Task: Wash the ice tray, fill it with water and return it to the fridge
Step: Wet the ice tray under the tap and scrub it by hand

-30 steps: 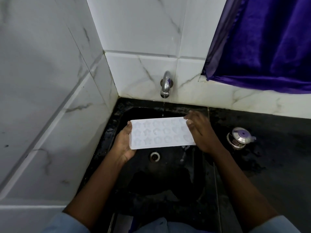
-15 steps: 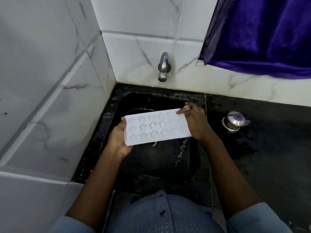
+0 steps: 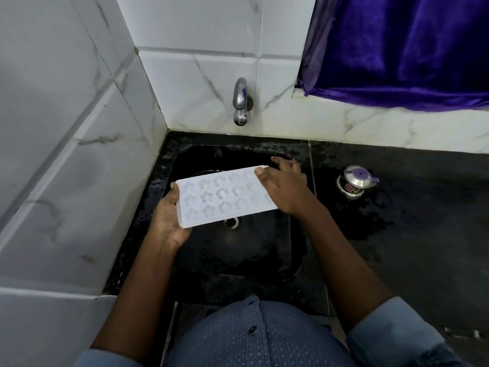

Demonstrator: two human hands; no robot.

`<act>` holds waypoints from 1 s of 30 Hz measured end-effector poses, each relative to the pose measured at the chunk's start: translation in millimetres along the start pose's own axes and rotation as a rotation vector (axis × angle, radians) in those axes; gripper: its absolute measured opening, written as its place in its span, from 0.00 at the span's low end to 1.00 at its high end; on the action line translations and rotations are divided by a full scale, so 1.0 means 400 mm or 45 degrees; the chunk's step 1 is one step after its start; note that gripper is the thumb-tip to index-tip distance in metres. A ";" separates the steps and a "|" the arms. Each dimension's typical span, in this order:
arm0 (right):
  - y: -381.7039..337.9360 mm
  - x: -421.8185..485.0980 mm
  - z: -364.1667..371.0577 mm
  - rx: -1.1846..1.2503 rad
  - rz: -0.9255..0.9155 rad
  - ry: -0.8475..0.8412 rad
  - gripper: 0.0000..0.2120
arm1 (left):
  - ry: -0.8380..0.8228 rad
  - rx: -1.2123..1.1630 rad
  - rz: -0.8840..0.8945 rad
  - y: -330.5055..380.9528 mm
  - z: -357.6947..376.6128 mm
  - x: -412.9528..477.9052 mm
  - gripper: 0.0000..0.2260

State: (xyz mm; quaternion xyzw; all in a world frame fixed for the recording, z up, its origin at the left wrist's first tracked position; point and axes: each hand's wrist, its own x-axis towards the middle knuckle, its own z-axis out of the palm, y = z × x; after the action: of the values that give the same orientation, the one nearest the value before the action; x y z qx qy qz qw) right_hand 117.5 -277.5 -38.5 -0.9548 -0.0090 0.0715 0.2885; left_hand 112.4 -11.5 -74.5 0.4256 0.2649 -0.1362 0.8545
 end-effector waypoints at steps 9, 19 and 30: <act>0.001 -0.006 0.009 -0.153 -0.006 0.011 0.31 | -0.039 0.019 -0.018 -0.021 -0.010 -0.007 0.25; 0.025 -0.025 0.003 -0.200 0.001 0.006 0.31 | -0.030 -0.002 -0.040 -0.044 -0.004 -0.020 0.23; 0.040 -0.030 0.001 -0.205 -0.013 0.041 0.28 | -0.012 -0.039 -0.029 -0.047 -0.004 -0.028 0.24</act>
State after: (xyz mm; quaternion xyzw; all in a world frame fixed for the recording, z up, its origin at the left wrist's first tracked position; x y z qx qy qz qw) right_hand 105.2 -291.3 -46.1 -0.9758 -0.0149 0.0539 0.2114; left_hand 94.2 -21.5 -81.1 0.4088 0.2679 -0.1440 0.8605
